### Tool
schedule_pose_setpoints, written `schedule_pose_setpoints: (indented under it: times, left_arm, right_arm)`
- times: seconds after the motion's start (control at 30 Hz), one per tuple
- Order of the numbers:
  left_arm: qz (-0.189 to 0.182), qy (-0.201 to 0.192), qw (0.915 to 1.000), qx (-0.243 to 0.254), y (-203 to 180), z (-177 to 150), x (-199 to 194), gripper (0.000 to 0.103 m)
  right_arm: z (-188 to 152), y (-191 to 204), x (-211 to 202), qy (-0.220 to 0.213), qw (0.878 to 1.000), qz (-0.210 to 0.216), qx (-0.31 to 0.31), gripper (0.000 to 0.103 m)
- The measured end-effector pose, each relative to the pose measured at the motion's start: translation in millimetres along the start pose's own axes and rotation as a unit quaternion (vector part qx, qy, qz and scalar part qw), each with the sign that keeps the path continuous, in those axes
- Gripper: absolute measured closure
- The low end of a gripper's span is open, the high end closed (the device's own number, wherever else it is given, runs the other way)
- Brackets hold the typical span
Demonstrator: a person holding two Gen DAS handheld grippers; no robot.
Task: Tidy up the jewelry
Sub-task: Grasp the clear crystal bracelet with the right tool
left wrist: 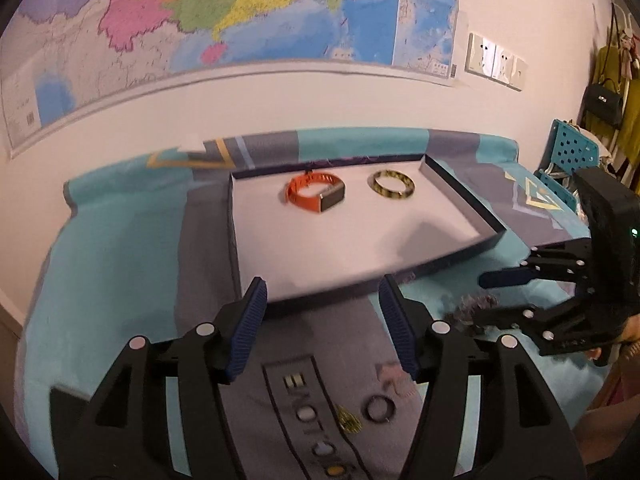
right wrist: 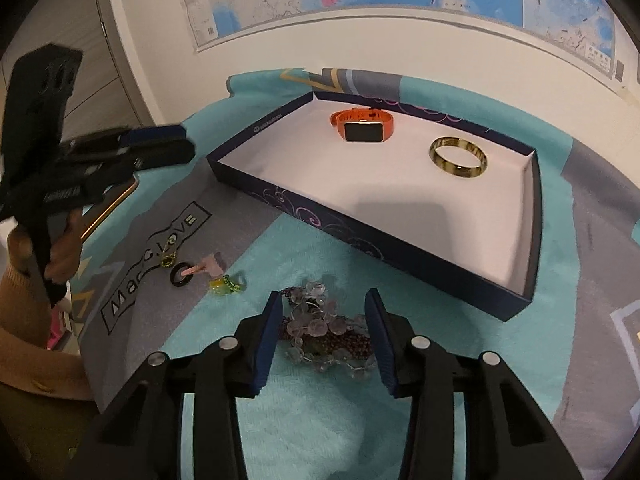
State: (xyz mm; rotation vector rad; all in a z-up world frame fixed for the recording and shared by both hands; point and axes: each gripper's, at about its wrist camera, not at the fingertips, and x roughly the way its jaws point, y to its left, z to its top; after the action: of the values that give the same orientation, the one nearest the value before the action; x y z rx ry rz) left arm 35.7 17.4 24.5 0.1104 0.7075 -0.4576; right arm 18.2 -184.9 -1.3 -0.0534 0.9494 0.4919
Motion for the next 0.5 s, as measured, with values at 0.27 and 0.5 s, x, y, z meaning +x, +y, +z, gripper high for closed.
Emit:
schedule_pose_setpoints:
  times: [0.27,0.5]
  left_arm:
    - [-0.004,0.01,0.9998,-0.016,-3.3,-14.9,-0.3,0.045]
    - [-0.016,0.012,0.9997,-0.015,-9.1,-23.9,-5.4,0.045]
  right_arm:
    - [-0.4,-1.2,2.9,-0.001,1.0,-0.003,0.004,0.095]
    - [-3.4,-9.8,-26.5,-0.036,0.998,0.024,0.037,0.095]
